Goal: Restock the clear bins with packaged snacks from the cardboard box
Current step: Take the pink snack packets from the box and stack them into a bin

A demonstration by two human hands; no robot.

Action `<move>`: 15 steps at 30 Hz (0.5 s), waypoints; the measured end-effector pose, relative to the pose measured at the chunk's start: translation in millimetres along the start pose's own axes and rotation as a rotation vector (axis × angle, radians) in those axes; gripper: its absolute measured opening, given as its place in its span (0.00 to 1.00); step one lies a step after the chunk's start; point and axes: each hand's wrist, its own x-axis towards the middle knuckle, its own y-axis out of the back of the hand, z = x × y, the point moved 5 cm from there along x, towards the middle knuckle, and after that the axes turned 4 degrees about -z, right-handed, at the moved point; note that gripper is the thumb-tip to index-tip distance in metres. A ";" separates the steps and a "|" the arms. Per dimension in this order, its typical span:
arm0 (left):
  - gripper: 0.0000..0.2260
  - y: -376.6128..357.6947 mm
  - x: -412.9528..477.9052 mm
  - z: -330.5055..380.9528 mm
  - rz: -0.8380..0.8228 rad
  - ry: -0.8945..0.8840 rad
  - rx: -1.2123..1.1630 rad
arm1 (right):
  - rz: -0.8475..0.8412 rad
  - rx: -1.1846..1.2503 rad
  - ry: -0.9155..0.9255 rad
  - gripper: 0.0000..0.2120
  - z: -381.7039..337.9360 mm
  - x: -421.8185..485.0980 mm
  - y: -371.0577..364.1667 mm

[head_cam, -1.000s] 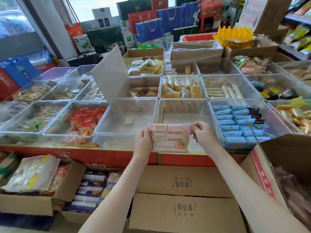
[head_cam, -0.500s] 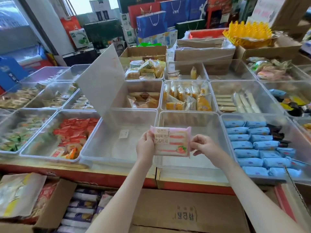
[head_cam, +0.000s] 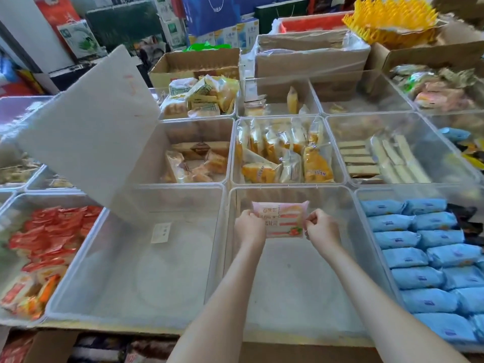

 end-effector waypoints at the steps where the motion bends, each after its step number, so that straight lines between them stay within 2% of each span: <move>1: 0.14 -5.5 4.0 -1.8 -0.017 0.036 -0.072 | -0.010 0.006 -0.002 0.05 2.1 8.2 -5.9; 4: 0.19 -18.5 15.2 -5.5 -0.052 0.082 -0.252 | -0.061 0.027 -0.010 0.04 4.1 25.2 -23.9; 7: 0.26 -22.0 25.5 -14.9 -0.029 0.100 -0.344 | -0.132 0.043 0.000 0.09 4.6 36.0 -41.6; 9: 0.30 -21.7 30.5 -19.8 -0.020 0.070 -0.344 | -0.162 0.057 0.000 0.11 5.7 40.7 -48.9; 12: 0.35 -23.2 33.2 -21.5 -0.038 -0.002 -0.319 | -0.185 0.079 0.002 0.08 5.8 41.3 -54.2; 15: 0.38 -27.4 33.0 -23.4 -0.054 0.020 -0.268 | -0.179 0.080 0.011 0.09 4.8 42.5 -55.2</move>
